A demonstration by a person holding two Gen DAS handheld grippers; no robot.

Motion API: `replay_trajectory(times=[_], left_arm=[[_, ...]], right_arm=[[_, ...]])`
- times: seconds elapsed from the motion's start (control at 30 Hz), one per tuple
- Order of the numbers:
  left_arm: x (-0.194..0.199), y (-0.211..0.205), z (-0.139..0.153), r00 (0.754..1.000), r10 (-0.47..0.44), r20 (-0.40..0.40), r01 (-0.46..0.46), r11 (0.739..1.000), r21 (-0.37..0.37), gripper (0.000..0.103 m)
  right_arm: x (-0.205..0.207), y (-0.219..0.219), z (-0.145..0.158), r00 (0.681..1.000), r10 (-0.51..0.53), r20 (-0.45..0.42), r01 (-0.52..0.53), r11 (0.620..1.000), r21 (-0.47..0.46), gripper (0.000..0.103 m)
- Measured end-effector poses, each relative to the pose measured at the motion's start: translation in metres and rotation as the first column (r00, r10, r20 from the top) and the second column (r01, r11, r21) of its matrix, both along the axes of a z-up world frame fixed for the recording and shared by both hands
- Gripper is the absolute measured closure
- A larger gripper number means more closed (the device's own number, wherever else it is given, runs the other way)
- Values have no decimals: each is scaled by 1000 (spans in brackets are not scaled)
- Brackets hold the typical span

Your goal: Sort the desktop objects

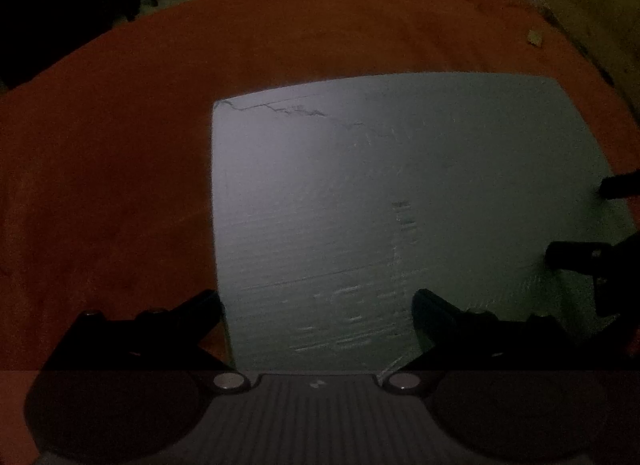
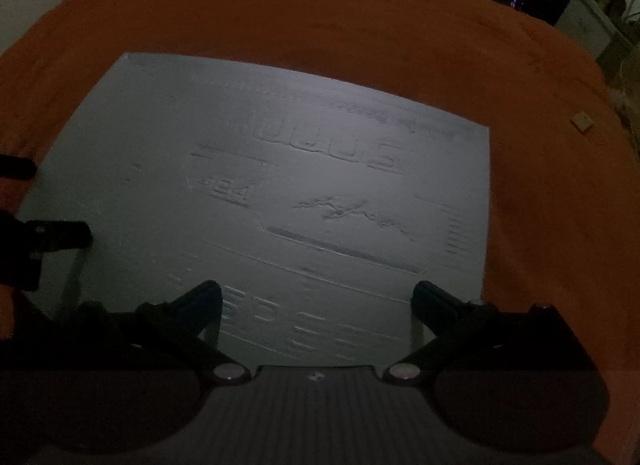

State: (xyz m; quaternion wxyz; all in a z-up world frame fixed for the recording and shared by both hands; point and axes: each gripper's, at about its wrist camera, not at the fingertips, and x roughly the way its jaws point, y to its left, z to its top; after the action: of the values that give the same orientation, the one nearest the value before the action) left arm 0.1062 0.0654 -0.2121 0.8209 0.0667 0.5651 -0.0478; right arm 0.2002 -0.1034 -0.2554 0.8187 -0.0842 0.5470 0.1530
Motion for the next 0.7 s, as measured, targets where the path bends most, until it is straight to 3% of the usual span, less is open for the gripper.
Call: replay_trajectory(times=[0.17, 0.3, 0.4, 0.57, 0.7], left_arm=[[7, -10, 0, 1000, 19, -6, -19, 999, -29, 0], [1, -7, 3, 999, 25, -20, -26, 999, -31, 0], [-10, -14, 16, 1000, 14, 5, -14, 1000, 8, 0], [-10, -21, 61, 999, -2, 51, 0, 999, 42, 0], [-7, -32, 116, 994, -73, 85, 68, 996, 64, 0]], right_arm=[[-18, -4, -9, 1000, 10, 7, -10, 1000, 2, 0], [-40, -49, 18, 998, 55, -12, -56, 998, -26, 0], [-51, -71, 44, 996, 85, -2, -85, 994, -67, 0], [-52, -80, 93, 997, 82, -4, -82, 995, -54, 0], [-58, -94, 143, 999, -35, 14, 34, 999, 25, 0]])
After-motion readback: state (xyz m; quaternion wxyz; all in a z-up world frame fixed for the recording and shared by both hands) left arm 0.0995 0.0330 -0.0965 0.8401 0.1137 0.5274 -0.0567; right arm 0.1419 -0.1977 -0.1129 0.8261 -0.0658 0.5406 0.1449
